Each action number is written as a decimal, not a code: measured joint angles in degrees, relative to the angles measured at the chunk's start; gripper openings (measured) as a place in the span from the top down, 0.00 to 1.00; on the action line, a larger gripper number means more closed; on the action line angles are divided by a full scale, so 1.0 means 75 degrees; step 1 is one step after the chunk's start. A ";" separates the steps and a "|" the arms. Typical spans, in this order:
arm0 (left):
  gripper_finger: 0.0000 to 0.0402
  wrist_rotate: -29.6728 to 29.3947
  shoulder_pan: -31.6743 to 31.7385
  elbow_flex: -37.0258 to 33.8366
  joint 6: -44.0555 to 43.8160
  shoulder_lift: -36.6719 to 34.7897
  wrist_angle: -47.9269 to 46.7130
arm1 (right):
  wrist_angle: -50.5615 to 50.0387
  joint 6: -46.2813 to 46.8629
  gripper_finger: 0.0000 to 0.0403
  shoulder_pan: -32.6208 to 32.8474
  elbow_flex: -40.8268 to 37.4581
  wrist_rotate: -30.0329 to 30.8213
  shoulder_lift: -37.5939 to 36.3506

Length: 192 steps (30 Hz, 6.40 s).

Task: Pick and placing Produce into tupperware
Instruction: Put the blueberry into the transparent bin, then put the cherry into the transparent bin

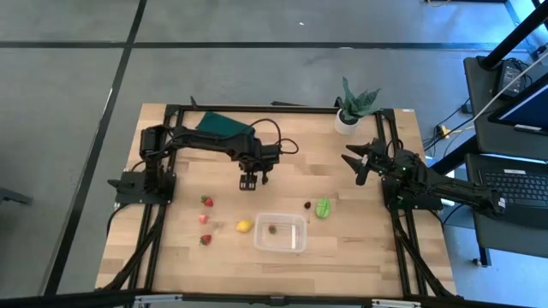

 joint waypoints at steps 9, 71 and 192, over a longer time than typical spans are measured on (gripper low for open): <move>0.37 0.0438 -0.0025 -0.0299 0.0426 0.0000 0.1072 | 0.0000 -0.0156 0.42 -0.0001 0.0000 0.0002 0.0000; 0.78 0.0835 0.0096 -0.1016 0.0208 0.0361 0.1641 | 0.0000 -0.0183 0.42 -0.0001 -0.0002 0.0007 0.0000; 0.55 -0.0218 -0.0597 0.2519 -0.0162 0.0251 -0.0578 | -0.0005 -0.0354 0.42 0.0002 -0.0003 0.0002 0.0003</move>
